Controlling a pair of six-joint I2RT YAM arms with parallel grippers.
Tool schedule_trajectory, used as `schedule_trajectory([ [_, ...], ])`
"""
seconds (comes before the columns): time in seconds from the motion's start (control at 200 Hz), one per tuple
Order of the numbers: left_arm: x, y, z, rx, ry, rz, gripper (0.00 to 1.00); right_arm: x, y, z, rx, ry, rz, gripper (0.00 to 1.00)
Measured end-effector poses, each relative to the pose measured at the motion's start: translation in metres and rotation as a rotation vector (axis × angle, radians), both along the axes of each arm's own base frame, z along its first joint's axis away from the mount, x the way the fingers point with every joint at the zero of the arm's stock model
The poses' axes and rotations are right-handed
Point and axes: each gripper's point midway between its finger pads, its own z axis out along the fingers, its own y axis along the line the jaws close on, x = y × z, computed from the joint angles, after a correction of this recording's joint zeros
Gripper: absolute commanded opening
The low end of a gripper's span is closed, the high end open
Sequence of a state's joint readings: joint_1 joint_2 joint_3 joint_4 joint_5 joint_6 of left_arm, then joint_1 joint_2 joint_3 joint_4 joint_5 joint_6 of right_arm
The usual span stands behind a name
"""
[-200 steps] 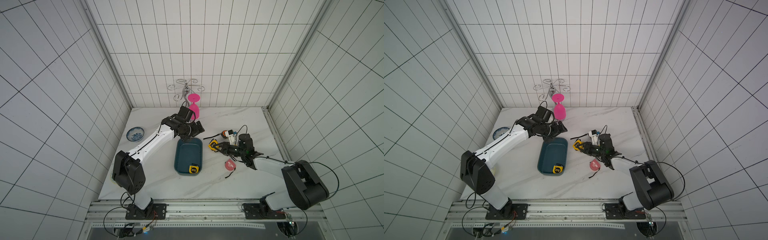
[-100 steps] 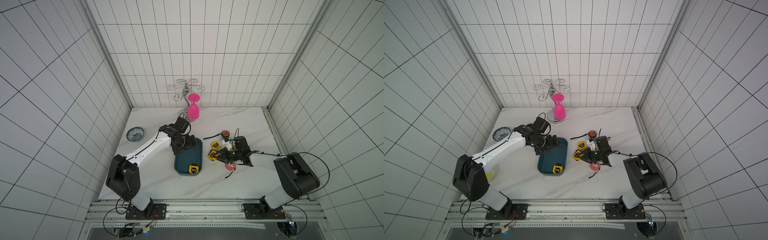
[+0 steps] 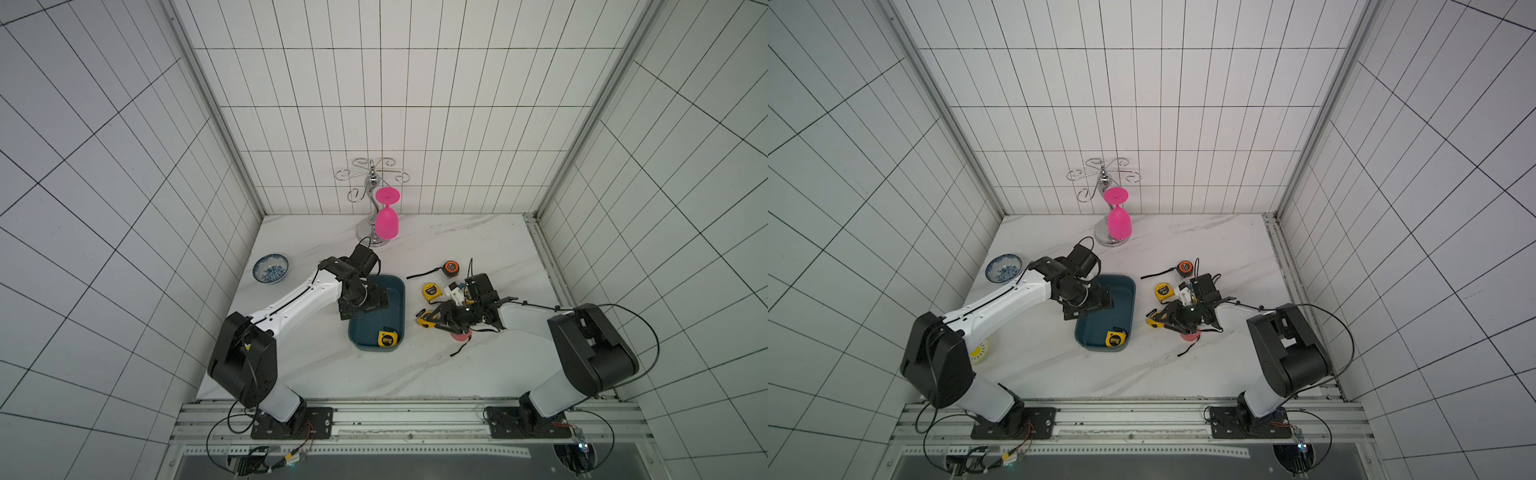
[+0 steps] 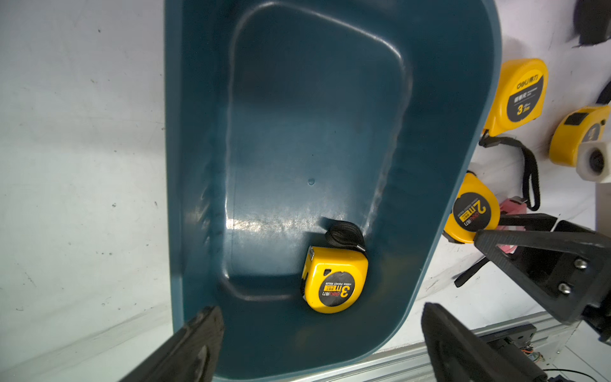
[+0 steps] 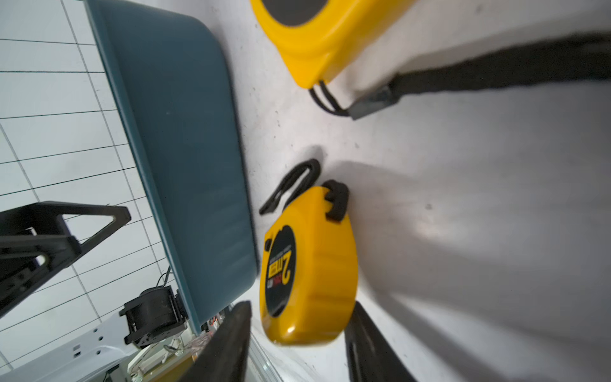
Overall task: Take the tape measure out of the storage box
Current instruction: Place the tape measure at the center of the board, then pick up the tape measure from the storage box.
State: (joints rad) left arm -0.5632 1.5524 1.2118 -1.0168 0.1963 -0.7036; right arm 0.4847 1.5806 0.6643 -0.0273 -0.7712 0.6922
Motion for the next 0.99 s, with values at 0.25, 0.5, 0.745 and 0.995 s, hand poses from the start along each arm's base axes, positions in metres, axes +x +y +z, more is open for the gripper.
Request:
schedule_trajectory([
  [0.25,-0.019,-0.014,-0.004,0.038,-0.004,-0.121,0.97,-0.009,-0.012,0.004,-0.070,0.001,0.009,0.79],
  [0.5,-0.029,-0.018,-0.020,0.115,0.000,-0.245,0.91,-0.009,-0.019,0.031,-0.097,-0.057,0.005,0.92],
  [0.745,-0.037,-0.023,-0.032,0.162,-0.003,-0.362,0.90,-0.001,-0.022,0.063,-0.091,-0.131,-0.015,0.97],
  [0.995,-0.049,-0.026,-0.056,0.224,0.043,-0.455,0.90,0.000,-0.029,0.060,-0.110,-0.113,-0.029,0.99],
])
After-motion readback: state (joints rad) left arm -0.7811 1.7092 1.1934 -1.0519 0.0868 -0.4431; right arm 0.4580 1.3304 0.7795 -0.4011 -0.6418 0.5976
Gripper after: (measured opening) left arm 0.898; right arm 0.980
